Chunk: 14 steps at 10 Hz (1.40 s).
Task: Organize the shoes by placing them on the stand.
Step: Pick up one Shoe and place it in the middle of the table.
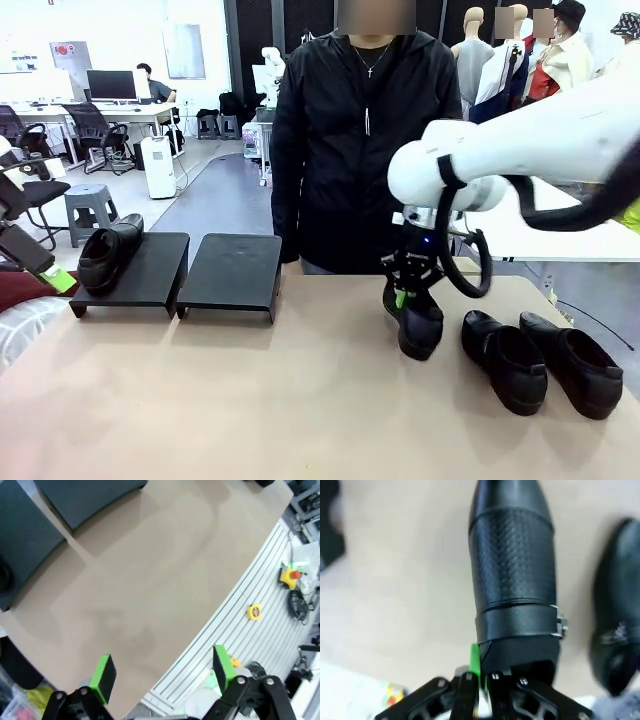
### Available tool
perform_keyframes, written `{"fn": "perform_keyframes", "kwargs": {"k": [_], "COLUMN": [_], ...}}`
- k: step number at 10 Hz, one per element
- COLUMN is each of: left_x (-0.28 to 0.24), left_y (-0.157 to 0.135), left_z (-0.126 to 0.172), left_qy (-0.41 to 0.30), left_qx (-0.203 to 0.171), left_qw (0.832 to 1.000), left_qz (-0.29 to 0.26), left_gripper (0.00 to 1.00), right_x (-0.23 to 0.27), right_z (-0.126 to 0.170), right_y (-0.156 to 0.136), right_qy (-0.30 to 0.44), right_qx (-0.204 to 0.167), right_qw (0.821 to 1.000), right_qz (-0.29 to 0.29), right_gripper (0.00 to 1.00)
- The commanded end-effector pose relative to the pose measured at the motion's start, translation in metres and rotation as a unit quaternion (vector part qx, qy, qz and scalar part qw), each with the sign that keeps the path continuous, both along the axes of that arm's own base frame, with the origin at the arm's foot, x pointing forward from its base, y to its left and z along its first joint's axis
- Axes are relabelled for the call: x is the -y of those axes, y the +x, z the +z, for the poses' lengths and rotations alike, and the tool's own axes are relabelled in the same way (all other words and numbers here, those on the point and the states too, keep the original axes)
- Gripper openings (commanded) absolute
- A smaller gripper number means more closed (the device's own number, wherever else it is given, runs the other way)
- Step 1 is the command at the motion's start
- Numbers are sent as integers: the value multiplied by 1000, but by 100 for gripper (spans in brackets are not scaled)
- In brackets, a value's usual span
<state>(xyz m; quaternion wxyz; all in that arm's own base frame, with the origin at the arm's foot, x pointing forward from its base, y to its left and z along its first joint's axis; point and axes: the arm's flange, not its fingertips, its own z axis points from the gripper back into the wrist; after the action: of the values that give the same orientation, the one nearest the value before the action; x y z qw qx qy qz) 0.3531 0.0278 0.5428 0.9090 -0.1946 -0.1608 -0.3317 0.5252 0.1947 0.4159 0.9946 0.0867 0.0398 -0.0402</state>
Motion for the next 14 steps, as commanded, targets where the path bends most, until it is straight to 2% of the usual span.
{"fn": "perform_keyframes", "kwargs": {"k": [1,2,3,5,6,7,8,9,10,12,13,14], "left_x": [2,2,2,2,2,2,2,2,2,2,2,2], "left_y": [0,0,0,0,0,0,0,0,0,0,0,0], "left_z": [-1,-1,-1,-1,-1,-1,-1,-1,-1,-1,-1,-1], "left_qy": [-12,-12,-12,-12,-12,-12,-12,-12,-12,-12,-12,-12], "left_qx": [3,3,3,3,3,3,3,3,3,3,3,3], "left_qw": [1000,1000,1000,1000,1000,1000,1000,1000,1000,1000,1000,1000], "left_qz": [9,9,9,9,9,9,9,9,9,9,9,9], "left_gripper": [100,100,100,100,100,100,100,100,100,100,100,100], "right_x": [10,13,3,3,7,-30,-71,-118,-158,-225,-253,-271], "right_z": [-3,0,2,2,-3,-13,-14,-18,-23,-36,-44,-50], "right_y": [-74,-68,-43,-43,-68,-75,-85,-89,-91,-102,-105,-104], "right_qy": [36,34,8,8,10,-30,-28,-12,4,21,15,28], "right_qx": [57,82,10,10,26,54,91,112,112,88,116,103], "right_qw": [998,996,1000,1000,1000,998,995,992,992,995,992,993], "right_qz": [-10,-10,-5,-5,-11,4,32,47,55,46,39,45], "right_gripper": [0,0,0,0,0,0,0,0,0,0,0,0]}}
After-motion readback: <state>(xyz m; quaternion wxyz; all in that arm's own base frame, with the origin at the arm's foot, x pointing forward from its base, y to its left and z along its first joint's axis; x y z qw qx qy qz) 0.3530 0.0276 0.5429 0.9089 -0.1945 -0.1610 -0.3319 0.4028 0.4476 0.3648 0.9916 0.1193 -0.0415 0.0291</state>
